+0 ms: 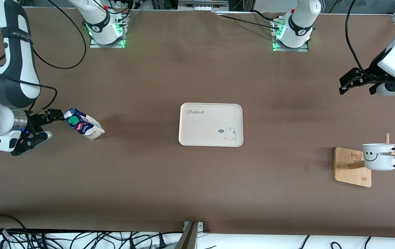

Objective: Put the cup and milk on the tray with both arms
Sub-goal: 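Reach the right gripper down to the milk carton and close on it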

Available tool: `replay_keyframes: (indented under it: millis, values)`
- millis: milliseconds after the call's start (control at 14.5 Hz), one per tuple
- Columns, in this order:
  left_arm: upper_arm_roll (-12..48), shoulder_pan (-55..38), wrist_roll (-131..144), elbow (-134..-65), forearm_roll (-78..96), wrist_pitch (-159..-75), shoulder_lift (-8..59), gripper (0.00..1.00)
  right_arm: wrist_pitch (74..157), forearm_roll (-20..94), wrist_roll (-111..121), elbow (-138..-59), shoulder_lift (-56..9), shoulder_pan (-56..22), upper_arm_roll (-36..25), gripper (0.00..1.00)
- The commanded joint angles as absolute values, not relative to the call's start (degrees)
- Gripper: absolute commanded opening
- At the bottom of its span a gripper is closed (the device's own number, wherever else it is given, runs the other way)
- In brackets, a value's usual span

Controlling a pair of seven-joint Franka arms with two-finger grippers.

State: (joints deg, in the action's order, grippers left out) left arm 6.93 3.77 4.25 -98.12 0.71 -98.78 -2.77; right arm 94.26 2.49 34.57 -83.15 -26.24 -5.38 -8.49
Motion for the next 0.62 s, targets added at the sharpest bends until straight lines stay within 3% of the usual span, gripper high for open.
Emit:
replay_keyframes:
  millis: [0,553]
  values:
    - [6.9,3.9,4.7,-98.1,1.7,-98.7,-2.9,1.00,93.4,3.6,36.6,-82.9,-26.1,-5.2,-8.4,1.00]
    - [7.2,3.9,4.7,-98.1,1.7,-98.4,-3.0,1.00,93.3,5.6,35.7,-83.1,-27.2,-8.9,-8.2,1.00]
